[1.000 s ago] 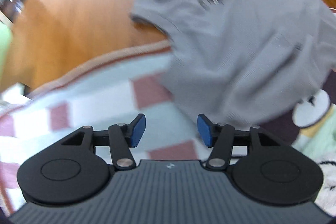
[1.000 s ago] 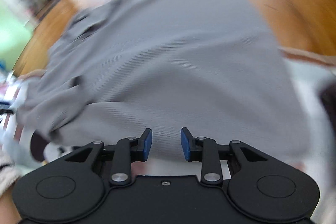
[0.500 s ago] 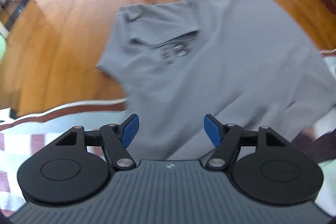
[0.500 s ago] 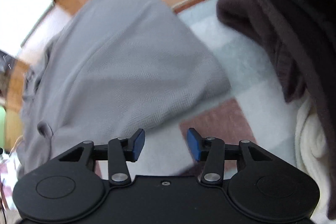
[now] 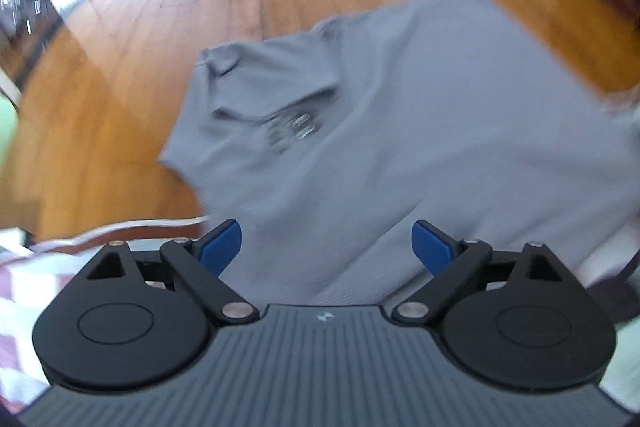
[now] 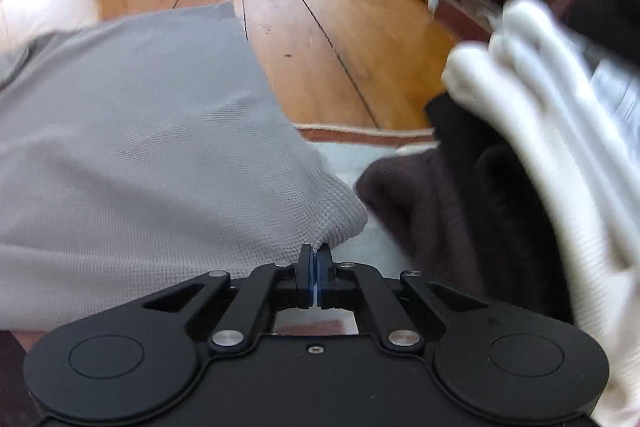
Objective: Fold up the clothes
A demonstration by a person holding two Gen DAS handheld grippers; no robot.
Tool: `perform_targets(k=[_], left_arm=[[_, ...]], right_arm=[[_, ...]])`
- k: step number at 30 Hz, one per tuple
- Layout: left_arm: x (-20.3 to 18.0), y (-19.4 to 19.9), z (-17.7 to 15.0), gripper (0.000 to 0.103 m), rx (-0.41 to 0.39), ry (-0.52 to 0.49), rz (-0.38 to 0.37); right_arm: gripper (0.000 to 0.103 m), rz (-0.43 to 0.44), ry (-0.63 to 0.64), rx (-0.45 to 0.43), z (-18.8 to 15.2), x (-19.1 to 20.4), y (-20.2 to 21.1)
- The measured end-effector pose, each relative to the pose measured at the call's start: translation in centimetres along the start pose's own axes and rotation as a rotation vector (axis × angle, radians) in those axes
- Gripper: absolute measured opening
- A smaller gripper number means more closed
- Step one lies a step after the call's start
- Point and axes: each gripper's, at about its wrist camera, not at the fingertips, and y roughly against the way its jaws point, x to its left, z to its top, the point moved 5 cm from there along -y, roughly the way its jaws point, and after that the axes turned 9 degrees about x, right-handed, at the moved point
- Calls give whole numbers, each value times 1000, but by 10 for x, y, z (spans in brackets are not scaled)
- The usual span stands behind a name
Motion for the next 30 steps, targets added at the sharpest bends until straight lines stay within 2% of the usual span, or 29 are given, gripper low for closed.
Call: perform_targets(k=[1,3,6,8,9,11,13,14,15,16,19,20,21,23,24,25,26,27,28,29,30], left_arm=[[8,-4,-13,93,-22,-22,45],[29,-17,-41,93,-46,-5,81],[58,-43,-63,93,-43,93,-66],[73,-61,-67,89,-28,167,-167],[75,-67,-62,89,2,190,-197],[74,-61,-54,89,-29,205,-261],[65,-58,-52,89,-69,180,-329],[59,-60,-51,89,-80,156,-349],[51,-63,-50,89,-87,123,-359],[42,-70,-48,89,-77,81,-369],[13,-84,-49,89,-14,-51,-397],[4,-89,-51,92,19,-96,-403],[-5,-96,-55,93,66,-144,-377],[-16,-93,-56,97,38,-224,-293],[-17,-92,-55,95,31,-209,-298],[-17,-92,-55,87,24,-193,-303],[-13,-89,-53,60,9,-166,-317],[-10,-84,-50,43,-7,-148,-339],[-7,-81,-48,9,-10,-128,-370],[-2,-80,-47,4,-25,-104,-362],[2,-78,-46,4,-39,-80,-353]], right_arm=[[1,-35,31,6,0,2,1],[3,-102,64,89,-3,6,-21],[7,-209,70,115,-1,12,-21],[9,-246,132,56,10,29,-3],[14,-249,167,15,16,39,8],[29,-240,234,-63,28,60,28],[41,-59,256,-86,37,88,46],[47,86,245,-68,39,102,51],[48,219,226,-38,38,113,54],[48,353,205,8,38,125,53],[49,672,145,187,33,158,42],[49,728,127,239,33,168,35],[49,763,112,280,31,175,29],[51,822,81,343,30,185,16],[52,834,63,351,30,189,13],[53,847,45,358,29,192,11],[54,857,29,358,23,196,15],[55,876,28,358,20,198,15],[55,894,27,358,17,201,15],[55,911,28,356,14,205,16],[55,917,43,347,10,211,20]])
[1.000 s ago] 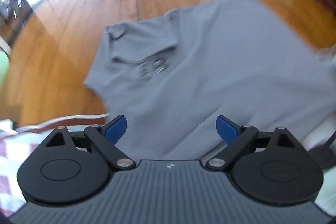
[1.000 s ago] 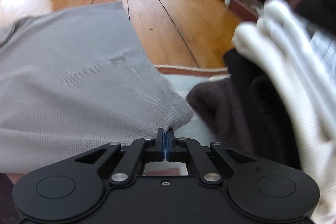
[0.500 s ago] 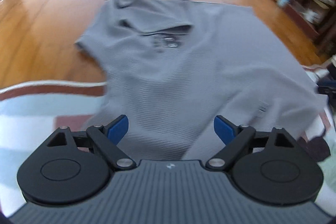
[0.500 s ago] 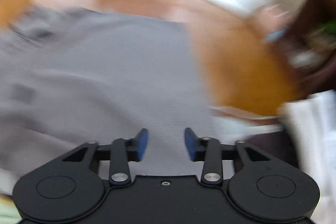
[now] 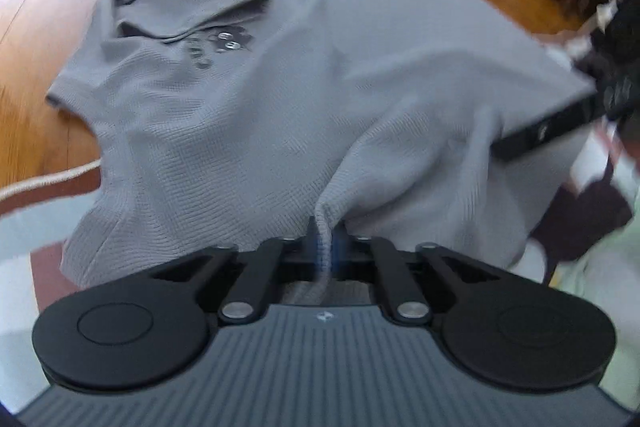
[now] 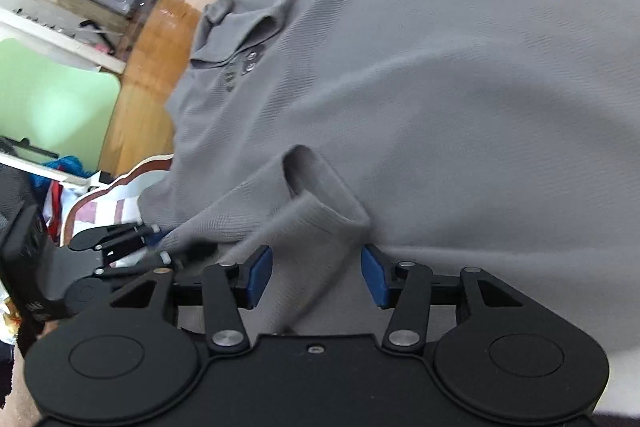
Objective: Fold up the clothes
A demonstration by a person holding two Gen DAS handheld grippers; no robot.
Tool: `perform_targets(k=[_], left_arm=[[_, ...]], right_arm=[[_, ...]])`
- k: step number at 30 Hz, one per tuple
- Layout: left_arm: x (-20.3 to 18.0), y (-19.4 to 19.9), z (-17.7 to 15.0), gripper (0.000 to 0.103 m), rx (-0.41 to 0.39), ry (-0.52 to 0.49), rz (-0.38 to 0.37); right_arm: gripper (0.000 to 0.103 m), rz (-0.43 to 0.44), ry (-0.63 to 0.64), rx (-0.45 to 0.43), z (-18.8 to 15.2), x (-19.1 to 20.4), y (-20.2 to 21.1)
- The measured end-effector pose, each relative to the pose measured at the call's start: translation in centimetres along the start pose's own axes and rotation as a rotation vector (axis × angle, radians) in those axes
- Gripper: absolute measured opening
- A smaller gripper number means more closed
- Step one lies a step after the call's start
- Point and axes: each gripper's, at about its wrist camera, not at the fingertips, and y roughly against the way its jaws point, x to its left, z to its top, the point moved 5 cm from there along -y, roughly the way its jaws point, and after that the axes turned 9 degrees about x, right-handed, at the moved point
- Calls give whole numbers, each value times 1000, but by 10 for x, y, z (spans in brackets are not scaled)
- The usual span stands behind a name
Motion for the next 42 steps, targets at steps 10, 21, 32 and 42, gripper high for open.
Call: perform_targets(k=[10,21,32,42], left_arm=[[66,39,-7,16,-144,423,-4],[82,48,-19,59,-82,460,-89],[15,7,-41,90,174,7,103],[28,55,-22,9,31,-25,57]], right_arm=[[8,-183,454,-304,39,68,38],[49,-87,156,-123,32,20,8],[59,-9,473,61,-6,55,-29],[13,-110,631,39,-6,55,-35]])
